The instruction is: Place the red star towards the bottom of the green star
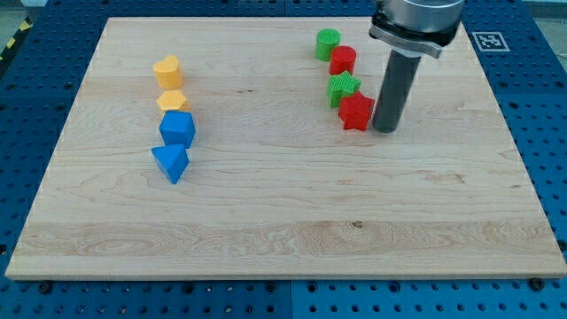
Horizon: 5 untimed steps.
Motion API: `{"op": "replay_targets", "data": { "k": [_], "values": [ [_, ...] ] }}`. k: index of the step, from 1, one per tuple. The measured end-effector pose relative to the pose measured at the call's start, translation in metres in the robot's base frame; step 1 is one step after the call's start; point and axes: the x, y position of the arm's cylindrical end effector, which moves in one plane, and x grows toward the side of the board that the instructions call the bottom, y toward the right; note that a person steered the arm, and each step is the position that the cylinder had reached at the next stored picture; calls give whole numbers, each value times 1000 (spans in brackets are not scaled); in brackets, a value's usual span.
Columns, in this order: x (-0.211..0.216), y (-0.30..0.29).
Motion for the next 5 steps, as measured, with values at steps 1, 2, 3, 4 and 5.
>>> {"op": "replay_targets", "data": {
  "k": [1, 2, 3, 4, 5],
  "values": [
    [16, 47],
    [23, 65],
    [24, 65],
    [25, 66],
    [21, 79]
  ]
}}
